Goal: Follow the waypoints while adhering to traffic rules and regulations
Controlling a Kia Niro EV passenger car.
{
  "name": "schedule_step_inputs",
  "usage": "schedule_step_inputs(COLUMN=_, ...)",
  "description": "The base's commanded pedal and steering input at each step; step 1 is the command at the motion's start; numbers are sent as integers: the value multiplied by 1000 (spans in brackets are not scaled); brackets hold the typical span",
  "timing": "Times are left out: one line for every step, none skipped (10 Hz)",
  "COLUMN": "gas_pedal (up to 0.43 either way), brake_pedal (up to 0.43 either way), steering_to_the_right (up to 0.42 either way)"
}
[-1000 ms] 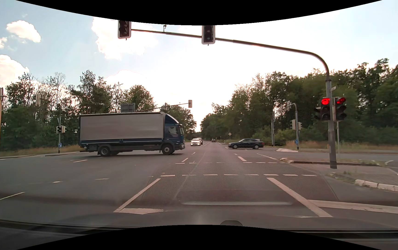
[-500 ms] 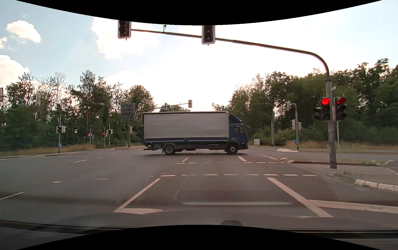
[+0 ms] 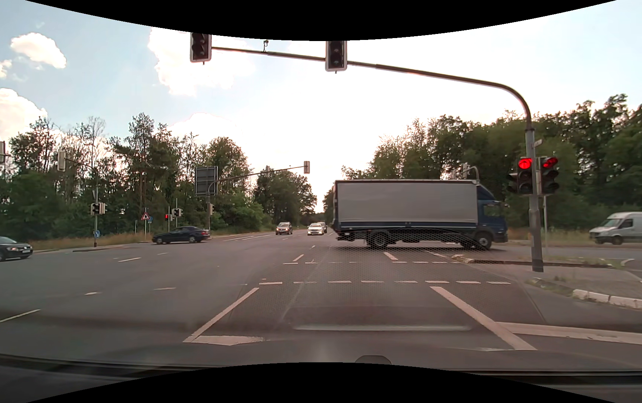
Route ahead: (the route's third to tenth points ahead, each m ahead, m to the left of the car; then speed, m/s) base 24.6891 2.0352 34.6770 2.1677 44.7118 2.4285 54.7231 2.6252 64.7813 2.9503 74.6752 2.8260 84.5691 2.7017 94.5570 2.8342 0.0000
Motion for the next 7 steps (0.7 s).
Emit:
schedule_step_inputs(gas_pedal=0, brake_pedal=311, steering_to_the_right=-8)
schedule_step_inputs(gas_pedal=0, brake_pedal=305, steering_to_the_right=-8)
schedule_step_inputs(gas_pedal=0, brake_pedal=305, steering_to_the_right=-8)
schedule_step_inputs(gas_pedal=0, brake_pedal=305, steering_to_the_right=-8)
schedule_step_inputs(gas_pedal=0, brake_pedal=311, steering_to_the_right=-8)
schedule_step_inputs(gas_pedal=0, brake_pedal=311, steering_to_the_right=-8)
schedule_step_inputs(gas_pedal=0, brake_pedal=311, steering_to_the_right=-8)
